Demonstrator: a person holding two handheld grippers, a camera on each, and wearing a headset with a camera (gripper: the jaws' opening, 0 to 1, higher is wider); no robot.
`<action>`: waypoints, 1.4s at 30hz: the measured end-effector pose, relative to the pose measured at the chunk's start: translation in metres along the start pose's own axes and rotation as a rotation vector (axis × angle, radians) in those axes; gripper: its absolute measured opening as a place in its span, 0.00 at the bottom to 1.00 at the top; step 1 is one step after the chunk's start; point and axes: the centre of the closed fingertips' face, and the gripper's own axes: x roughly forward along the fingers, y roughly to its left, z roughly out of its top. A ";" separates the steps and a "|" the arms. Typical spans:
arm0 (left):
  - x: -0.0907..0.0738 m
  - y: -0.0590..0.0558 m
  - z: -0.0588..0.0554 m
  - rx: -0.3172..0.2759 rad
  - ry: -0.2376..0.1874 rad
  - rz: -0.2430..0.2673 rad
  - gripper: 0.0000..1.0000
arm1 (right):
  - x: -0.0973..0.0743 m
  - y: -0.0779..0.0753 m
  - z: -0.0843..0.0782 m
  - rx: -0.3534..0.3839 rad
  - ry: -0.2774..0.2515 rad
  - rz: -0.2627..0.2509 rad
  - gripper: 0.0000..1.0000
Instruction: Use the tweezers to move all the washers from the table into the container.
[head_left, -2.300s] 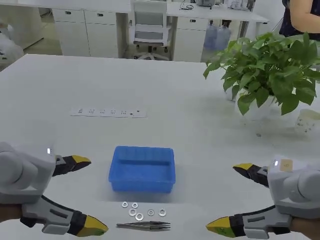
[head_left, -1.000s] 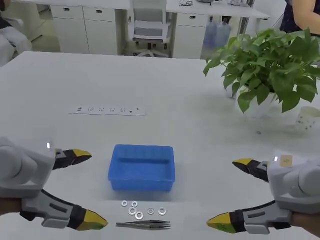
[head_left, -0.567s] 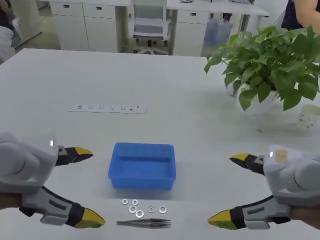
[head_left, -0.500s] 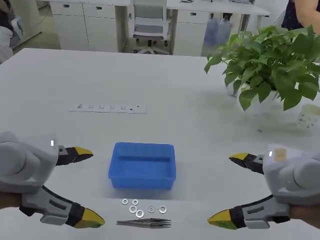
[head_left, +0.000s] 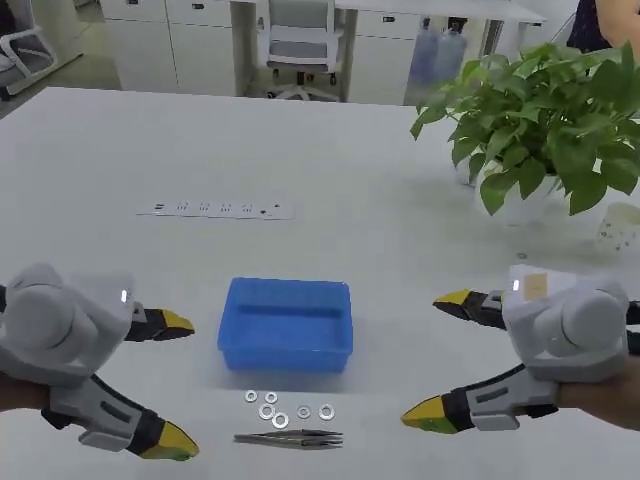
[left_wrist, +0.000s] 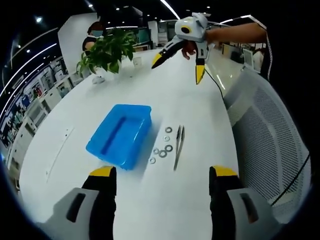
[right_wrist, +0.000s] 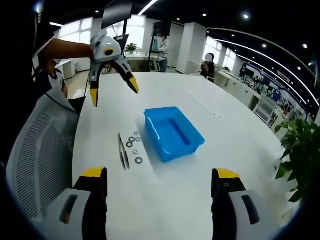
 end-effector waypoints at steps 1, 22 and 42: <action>0.001 0.000 0.000 0.005 0.004 -0.003 0.80 | 0.002 0.001 0.001 -0.007 0.002 0.008 0.85; 0.030 -0.005 -0.016 0.093 0.084 -0.068 0.59 | 0.046 0.035 0.009 -0.141 0.055 0.177 0.62; 0.062 -0.019 -0.022 0.150 0.127 -0.145 0.36 | 0.081 0.064 -0.010 -0.272 0.158 0.307 0.36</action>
